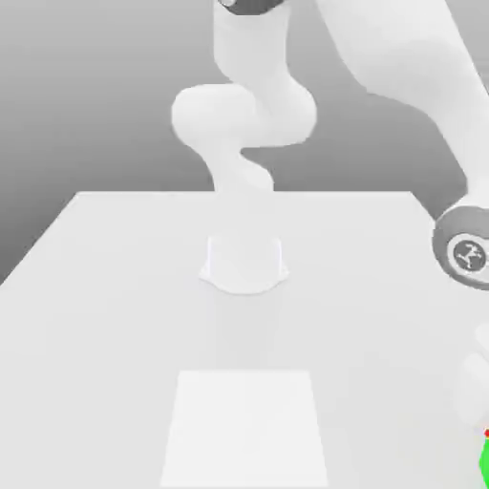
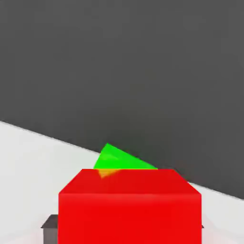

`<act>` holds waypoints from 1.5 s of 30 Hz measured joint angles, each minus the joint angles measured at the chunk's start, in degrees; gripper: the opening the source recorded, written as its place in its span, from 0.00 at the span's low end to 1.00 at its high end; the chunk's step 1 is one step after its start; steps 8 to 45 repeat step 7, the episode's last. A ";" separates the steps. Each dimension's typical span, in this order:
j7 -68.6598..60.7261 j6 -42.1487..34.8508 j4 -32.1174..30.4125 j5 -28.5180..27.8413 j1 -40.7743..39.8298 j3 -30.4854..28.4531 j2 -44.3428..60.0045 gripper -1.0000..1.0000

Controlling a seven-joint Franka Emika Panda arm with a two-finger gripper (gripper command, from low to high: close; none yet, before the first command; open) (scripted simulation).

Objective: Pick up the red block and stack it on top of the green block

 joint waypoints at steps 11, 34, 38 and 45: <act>-1.79 -2.84 -0.31 2.59 -1.17 1.71 -3.47 1.00; -1.79 -2.84 -0.31 2.59 -1.17 1.71 -3.47 1.00; -1.79 -2.84 -0.31 2.59 -1.17 1.71 -3.47 1.00; -1.79 -2.84 -0.31 2.59 -1.17 1.71 -3.47 1.00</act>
